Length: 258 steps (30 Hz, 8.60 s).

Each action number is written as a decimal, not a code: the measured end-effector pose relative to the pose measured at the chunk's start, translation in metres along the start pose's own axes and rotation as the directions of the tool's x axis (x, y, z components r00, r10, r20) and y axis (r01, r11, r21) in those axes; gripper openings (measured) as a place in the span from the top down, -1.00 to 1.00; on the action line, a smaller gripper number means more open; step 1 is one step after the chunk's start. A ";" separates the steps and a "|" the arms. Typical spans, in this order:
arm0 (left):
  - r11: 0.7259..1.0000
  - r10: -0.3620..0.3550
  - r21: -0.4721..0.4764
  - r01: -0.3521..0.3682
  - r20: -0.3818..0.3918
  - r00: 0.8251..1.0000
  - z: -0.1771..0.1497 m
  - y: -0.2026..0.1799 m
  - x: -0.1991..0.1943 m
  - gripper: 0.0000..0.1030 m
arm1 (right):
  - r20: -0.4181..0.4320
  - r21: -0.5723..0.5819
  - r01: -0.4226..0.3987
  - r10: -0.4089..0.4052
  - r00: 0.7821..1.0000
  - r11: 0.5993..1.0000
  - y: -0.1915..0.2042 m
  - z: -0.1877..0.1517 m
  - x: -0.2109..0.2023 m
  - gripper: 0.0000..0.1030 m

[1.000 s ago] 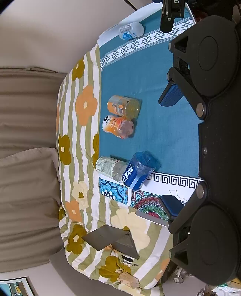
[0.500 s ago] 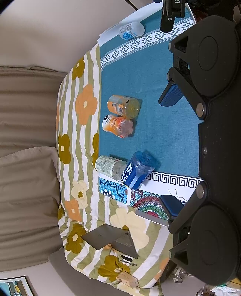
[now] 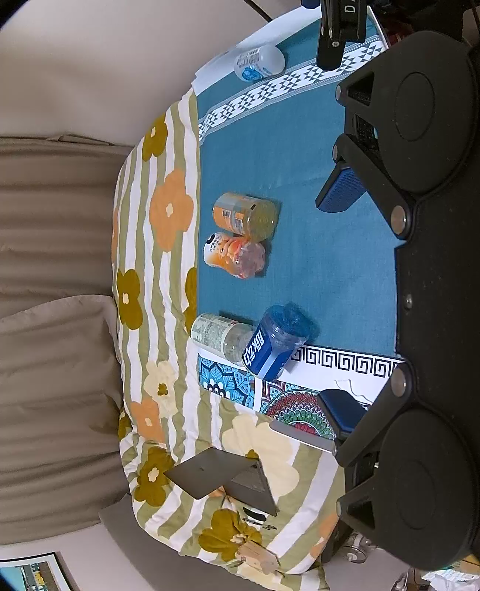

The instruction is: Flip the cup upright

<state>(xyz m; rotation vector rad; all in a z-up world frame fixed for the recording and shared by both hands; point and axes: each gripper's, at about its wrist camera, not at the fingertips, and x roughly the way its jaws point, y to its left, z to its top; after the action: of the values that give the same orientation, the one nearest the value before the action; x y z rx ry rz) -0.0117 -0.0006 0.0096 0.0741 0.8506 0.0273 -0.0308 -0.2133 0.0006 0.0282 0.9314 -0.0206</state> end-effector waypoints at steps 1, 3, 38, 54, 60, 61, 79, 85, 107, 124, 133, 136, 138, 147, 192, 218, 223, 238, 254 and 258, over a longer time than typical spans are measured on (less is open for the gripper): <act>1.000 0.000 0.000 0.000 0.001 1.000 0.000 0.000 0.000 -1.00 | 0.000 0.001 -0.001 0.001 1.000 1.000 0.000 0.000 0.000 -1.00; 1.000 0.001 -0.001 -0.001 0.000 1.000 0.000 -0.001 -0.001 -1.00 | 0.000 0.001 0.000 0.000 1.000 1.000 0.000 0.000 0.000 -1.00; 1.000 0.011 -0.025 -0.011 -0.006 1.000 -0.002 -0.004 -0.001 -1.00 | 0.001 0.000 0.015 -0.015 1.000 1.000 -0.007 0.001 -0.002 -1.00; 0.993 0.039 -0.112 -0.042 -0.034 0.999 0.006 -0.015 0.003 -1.00 | 0.004 -0.055 -0.048 0.048 0.999 0.997 -0.014 0.012 0.009 -1.00; 0.972 0.082 -0.214 -0.097 -0.080 0.993 0.024 -0.007 0.026 -1.00 | 0.000 -0.115 -0.113 0.114 0.993 0.987 -0.022 0.021 0.022 -1.00; 0.967 0.088 -0.233 -0.106 -0.089 0.992 0.027 -0.004 0.033 -1.00 | 0.001 -0.128 -0.122 0.124 0.992 0.984 -0.022 0.022 0.026 -1.00; 0.844 -0.041 -0.523 -0.120 -0.285 0.958 0.065 0.071 0.164 -0.75 | -0.083 -0.062 -0.155 0.150 0.985 0.986 -0.012 0.057 0.099 -1.00; 0.812 -0.049 -0.560 -0.163 -0.345 0.937 0.068 0.089 0.201 -0.75 | -0.128 -0.059 -0.172 0.163 0.978 0.983 0.008 0.073 0.129 -1.00; 0.763 -0.113 -0.613 -0.204 -0.438 0.892 0.055 0.095 0.243 -0.28 | -0.231 -0.044 -0.194 0.179 0.956 0.980 0.040 0.104 0.185 -1.00; 0.885 -0.107 -0.457 -0.085 -0.378 0.919 0.061 0.049 0.180 -0.27 | -0.164 -0.025 -0.221 0.214 0.963 0.975 0.019 0.090 0.148 -1.00; 0.953 -0.182 -0.298 0.058 -0.409 0.894 0.029 -0.021 0.152 -0.27 | -0.127 0.004 -0.189 0.188 0.974 0.982 -0.016 0.060 0.117 -1.00; 0.965 -0.194 -0.245 0.096 -0.415 0.889 0.019 -0.044 0.150 -0.28 | -0.120 0.019 -0.176 0.177 0.977 0.984 -0.029 0.047 0.108 -1.00; 0.972 -0.196 -0.205 0.118 -0.417 0.887 0.012 -0.056 0.149 -0.28 | -0.116 0.029 -0.168 0.170 0.979 0.985 -0.037 0.038 0.104 -1.00; 0.983 -0.182 -0.058 0.174 -0.426 0.886 -0.008 -0.099 0.159 -0.28 | -0.123 0.072 -0.138 0.146 0.982 0.988 -0.070 0.005 0.102 -1.00; 0.991 -0.124 -0.083 0.107 -0.252 0.960 -0.024 -0.015 0.068 -1.00 | -0.220 0.141 -0.382 0.405 0.887 0.913 -0.029 0.036 0.088 -1.00; 0.978 -0.201 -0.109 0.177 -0.277 0.940 -0.044 0.060 0.102 -1.00 | -0.408 0.305 -0.318 0.425 0.808 0.898 0.055 0.037 0.197 -0.50; 0.975 -0.214 -0.116 0.188 -0.280 0.936 -0.047 0.064 0.103 -1.00 | -0.402 0.282 -0.319 0.413 0.817 0.905 0.058 0.037 0.195 -0.47; 0.977 -0.212 -0.086 0.194 -0.304 0.929 -0.057 0.067 0.104 -1.00 | 0.264 0.032 -0.228 0.212 0.941 0.973 0.085 0.004 0.137 -0.46; 0.977 -0.212 -0.075 0.199 -0.315 0.925 -0.063 0.057 0.104 -1.00 | 0.320 -0.066 -0.182 0.194 0.928 0.981 0.095 -0.034 0.135 -0.46; 0.977 -0.214 -0.076 0.200 -0.309 0.927 -0.061 0.055 0.102 -1.00 | 0.267 -0.092 -0.173 0.192 0.944 0.981 0.096 -0.040 0.134 -0.42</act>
<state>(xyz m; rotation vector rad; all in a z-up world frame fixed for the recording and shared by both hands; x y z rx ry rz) 0.0094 0.0630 -0.1027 -0.0637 1.1753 -0.1455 0.0201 -0.1167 -0.1293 0.0477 0.6473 0.1759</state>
